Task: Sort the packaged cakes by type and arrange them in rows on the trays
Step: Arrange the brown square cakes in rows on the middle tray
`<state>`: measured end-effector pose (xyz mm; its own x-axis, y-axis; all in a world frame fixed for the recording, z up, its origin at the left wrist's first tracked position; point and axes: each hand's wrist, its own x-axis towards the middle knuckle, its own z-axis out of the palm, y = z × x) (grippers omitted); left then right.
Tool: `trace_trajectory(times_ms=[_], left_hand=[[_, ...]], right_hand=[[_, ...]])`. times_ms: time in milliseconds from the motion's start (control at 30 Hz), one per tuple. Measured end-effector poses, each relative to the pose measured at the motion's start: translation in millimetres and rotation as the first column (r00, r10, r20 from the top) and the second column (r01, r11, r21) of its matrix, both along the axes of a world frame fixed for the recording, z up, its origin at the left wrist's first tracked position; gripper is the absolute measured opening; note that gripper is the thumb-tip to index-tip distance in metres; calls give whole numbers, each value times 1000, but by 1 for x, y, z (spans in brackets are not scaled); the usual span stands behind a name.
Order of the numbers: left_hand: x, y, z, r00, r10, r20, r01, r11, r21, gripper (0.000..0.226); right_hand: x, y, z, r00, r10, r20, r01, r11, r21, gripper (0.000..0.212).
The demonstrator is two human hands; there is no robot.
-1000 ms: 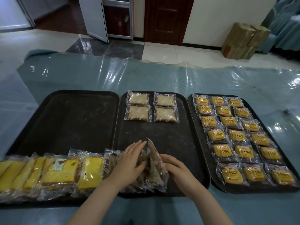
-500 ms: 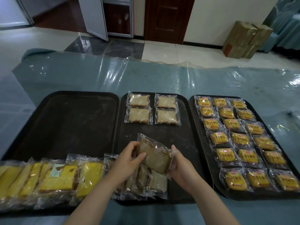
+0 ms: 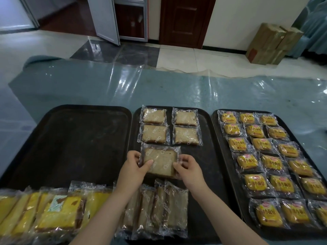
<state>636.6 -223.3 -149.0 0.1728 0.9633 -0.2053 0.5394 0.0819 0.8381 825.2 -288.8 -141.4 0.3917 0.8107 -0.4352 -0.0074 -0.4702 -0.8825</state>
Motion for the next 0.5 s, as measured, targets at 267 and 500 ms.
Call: trace_trajectory(times_ms=[267,500], left_hand=[[3,28,-17,996,-23,-84,18,998,-62,56],[5,35,-28,989,-56,-139,43,995,-92,66]], right_hand=[[3,47,-29,981,21,190,-10,998,-59,17],[3,71,-50,963,67,261,-38,993,-112,19]])
